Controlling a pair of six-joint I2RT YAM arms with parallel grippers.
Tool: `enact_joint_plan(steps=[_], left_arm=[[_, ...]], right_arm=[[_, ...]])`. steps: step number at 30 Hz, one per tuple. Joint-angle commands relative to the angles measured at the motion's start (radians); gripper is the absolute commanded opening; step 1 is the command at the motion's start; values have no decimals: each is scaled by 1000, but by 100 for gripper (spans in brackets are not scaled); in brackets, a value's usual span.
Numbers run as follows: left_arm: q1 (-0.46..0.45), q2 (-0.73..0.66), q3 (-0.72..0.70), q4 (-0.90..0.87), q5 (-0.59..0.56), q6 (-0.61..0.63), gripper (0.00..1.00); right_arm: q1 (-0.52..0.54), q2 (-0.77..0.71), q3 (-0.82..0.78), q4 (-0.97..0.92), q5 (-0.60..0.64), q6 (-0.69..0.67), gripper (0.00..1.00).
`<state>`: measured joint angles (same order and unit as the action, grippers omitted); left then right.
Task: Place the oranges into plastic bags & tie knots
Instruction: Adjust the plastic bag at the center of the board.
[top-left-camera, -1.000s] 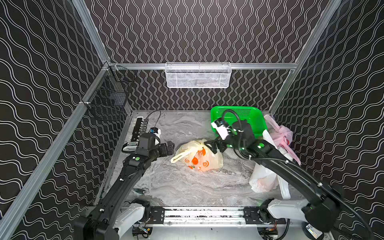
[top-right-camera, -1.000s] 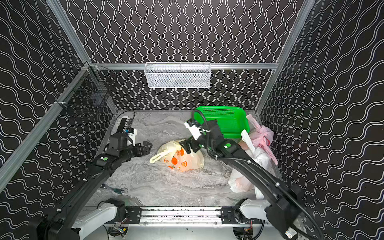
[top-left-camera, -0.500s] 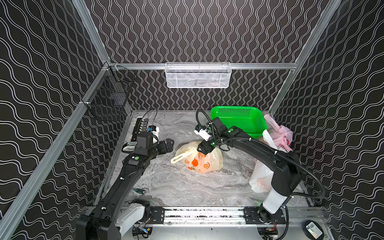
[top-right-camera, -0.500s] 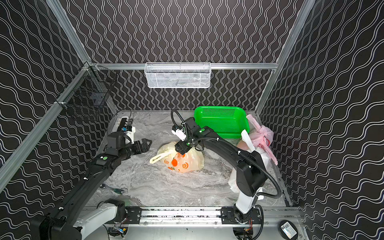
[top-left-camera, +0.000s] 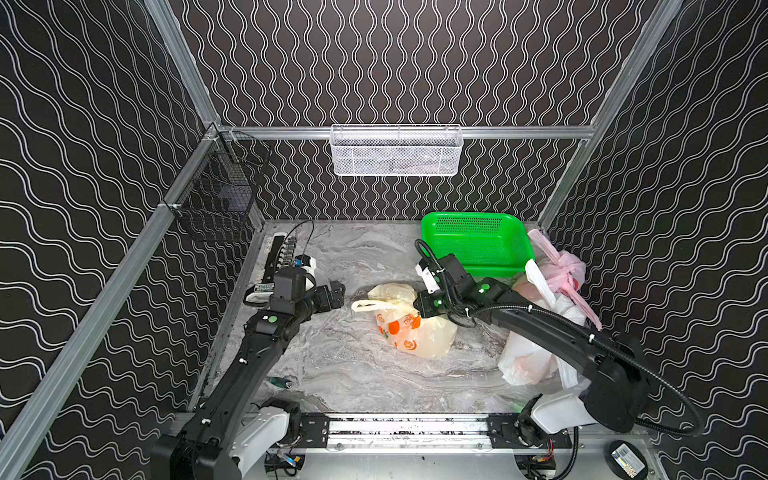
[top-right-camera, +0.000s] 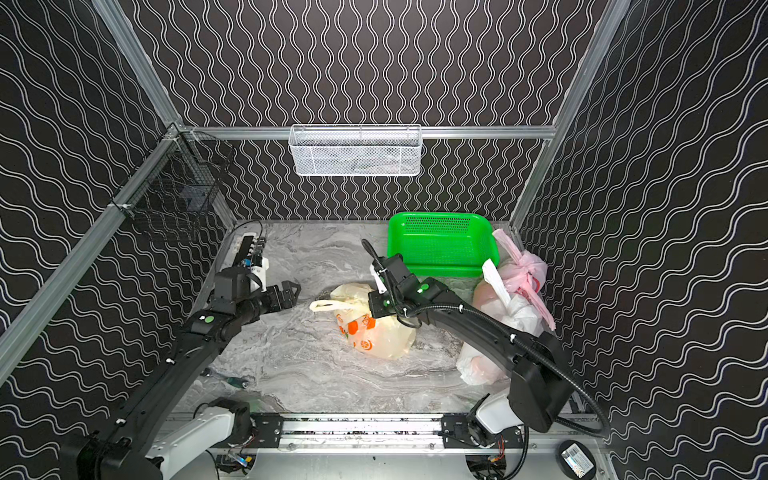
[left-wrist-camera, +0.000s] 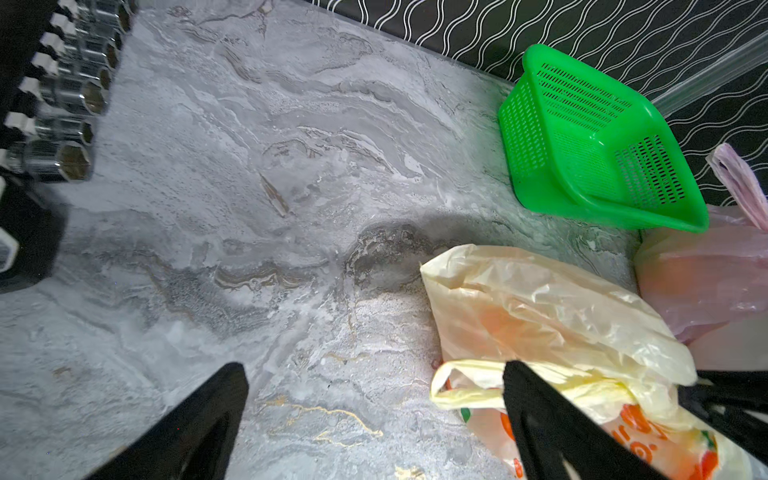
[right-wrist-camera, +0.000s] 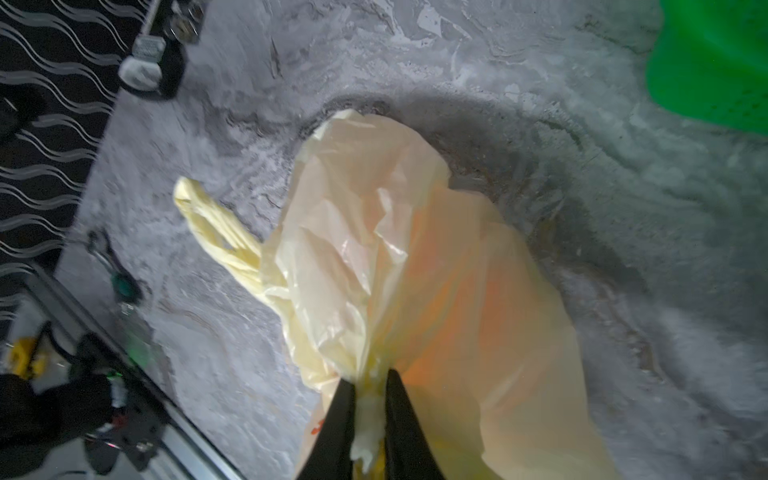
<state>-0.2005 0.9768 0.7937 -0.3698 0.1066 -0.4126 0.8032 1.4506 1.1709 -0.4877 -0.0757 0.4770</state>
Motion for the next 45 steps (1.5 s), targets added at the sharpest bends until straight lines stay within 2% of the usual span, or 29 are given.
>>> enact_joint_plan(steps=[1,5,8,11,16,21,22,23,24,26,28,29,30,33,35,38,41,45], left_arm=[[2,-15,28,-41,-64,18,99],[5,-4,46,-54,-74,-18,99],[4,-22,32,-32,-60,-45,99],[6,-56,25,-49,-76,-54,99],[6,-84,13,-98,-64,-40,99],[6,-133,10,-174,-134,-34,98],[6,-135,15,-190,-147,-31,99],[6,-134,19,-202,-154,-25,99],[6,-132,23,-205,-150,-19,99],[6,-122,36,-207,-141,-5,99],[6,-113,61,-203,-141,16,99],[4,-113,74,-195,-140,25,98],[4,-110,90,-188,-136,37,99],[-2,-82,143,-161,-113,60,98],[-25,-49,171,-133,-81,67,99],[-144,9,205,-74,-98,67,99],[-328,89,233,-4,-174,74,99],[-514,211,253,136,-185,57,99]], right_arm=[[59,-40,-6,177,49,288,16],[105,-95,-96,423,76,514,12],[126,-72,-115,546,112,653,7],[155,15,-25,494,141,746,2],[210,156,66,405,220,801,1],[224,246,31,466,196,843,9],[227,253,31,471,190,838,15],[234,251,37,476,193,821,28],[241,242,42,474,208,796,45],[250,208,60,461,249,721,69],[251,159,68,451,287,620,92],[251,129,66,458,308,547,100],[252,98,60,474,321,449,100],[252,12,63,355,424,298,100],[250,-65,4,327,467,182,100],[209,-170,-24,93,637,190,100],[78,-266,-36,-143,726,215,93],[-196,-371,-33,-361,744,183,90]])
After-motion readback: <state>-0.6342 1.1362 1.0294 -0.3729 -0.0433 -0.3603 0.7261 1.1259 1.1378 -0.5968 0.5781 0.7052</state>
